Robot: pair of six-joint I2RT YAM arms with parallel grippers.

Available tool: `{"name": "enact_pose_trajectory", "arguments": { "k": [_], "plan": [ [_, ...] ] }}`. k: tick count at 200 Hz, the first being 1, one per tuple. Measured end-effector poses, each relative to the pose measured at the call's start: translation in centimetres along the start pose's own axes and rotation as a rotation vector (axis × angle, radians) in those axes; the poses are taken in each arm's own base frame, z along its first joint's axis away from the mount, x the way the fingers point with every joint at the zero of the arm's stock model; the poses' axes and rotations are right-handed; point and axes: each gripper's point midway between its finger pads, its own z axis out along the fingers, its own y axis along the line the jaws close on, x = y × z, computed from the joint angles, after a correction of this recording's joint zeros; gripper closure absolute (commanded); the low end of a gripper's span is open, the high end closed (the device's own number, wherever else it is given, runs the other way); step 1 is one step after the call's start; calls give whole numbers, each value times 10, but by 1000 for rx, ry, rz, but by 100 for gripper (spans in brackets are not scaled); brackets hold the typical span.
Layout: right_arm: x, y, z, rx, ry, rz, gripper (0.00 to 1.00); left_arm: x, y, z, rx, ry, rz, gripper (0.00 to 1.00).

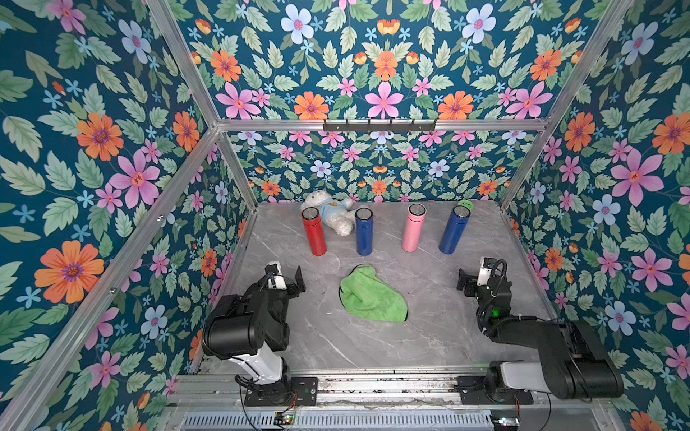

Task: Wipe the surface of the thermos
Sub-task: Reset both arms

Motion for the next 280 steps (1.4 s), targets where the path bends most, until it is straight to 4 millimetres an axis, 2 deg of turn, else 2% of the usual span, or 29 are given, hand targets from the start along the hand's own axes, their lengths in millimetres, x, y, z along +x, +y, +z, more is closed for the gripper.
{"name": "enact_pose_trajectory", "arguments": {
  "k": [14,36,114,144,176,204,215,236,256,280],
  "plan": [
    [0,1,5,-5,8,1,1,-3,0,2,1,-10,1,1],
    [-26,-5,10,30,-66,23,1,-3,0,2,1,-7,1,1],
    [-21,-8,10,54,-55,24,1,-5,-1,8,7,-3,13,1],
    [-18,-5,8,36,-54,22,1,-1,-1,5,5,8,18,1],
    [-16,0,3,5,-68,8,1,-7,6,7,-34,-9,13,1],
    [-31,-1,-6,8,-119,15,1,-8,9,13,-58,2,-1,1],
    [-33,-2,-4,16,-123,22,1,-8,11,16,-70,4,-2,1],
    [-25,-7,8,58,-77,21,1,-4,14,16,-90,24,-7,1],
    [-30,-11,10,94,-81,27,1,-1,16,14,-97,31,-9,1],
    [-26,-16,13,128,-57,36,1,0,17,13,-102,33,-11,1]
  ]
}}
